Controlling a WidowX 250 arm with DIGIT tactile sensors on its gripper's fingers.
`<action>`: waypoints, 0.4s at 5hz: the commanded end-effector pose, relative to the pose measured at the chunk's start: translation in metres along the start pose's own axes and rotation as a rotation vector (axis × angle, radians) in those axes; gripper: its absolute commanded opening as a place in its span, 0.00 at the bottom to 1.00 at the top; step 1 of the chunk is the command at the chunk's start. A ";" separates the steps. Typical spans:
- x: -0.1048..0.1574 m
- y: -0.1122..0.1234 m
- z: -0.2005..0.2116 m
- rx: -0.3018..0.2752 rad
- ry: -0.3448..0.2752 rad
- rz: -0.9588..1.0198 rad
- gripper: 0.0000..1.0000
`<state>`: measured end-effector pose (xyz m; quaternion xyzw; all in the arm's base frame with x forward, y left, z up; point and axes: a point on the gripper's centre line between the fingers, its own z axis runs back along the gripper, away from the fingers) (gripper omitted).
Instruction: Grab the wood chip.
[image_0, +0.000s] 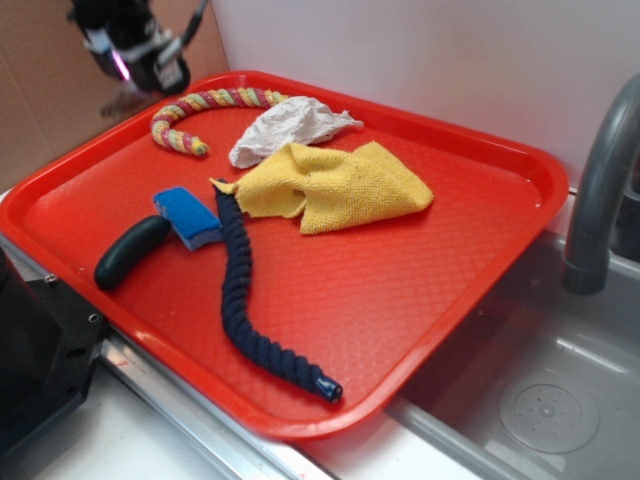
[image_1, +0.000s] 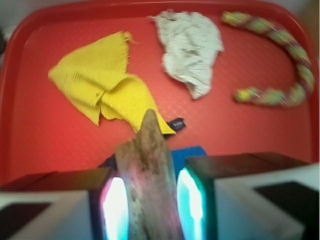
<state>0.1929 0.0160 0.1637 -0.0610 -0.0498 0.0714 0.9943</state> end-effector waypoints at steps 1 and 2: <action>0.026 0.038 0.041 0.031 -0.021 0.187 0.00; 0.040 0.049 0.047 -0.012 -0.077 0.112 0.00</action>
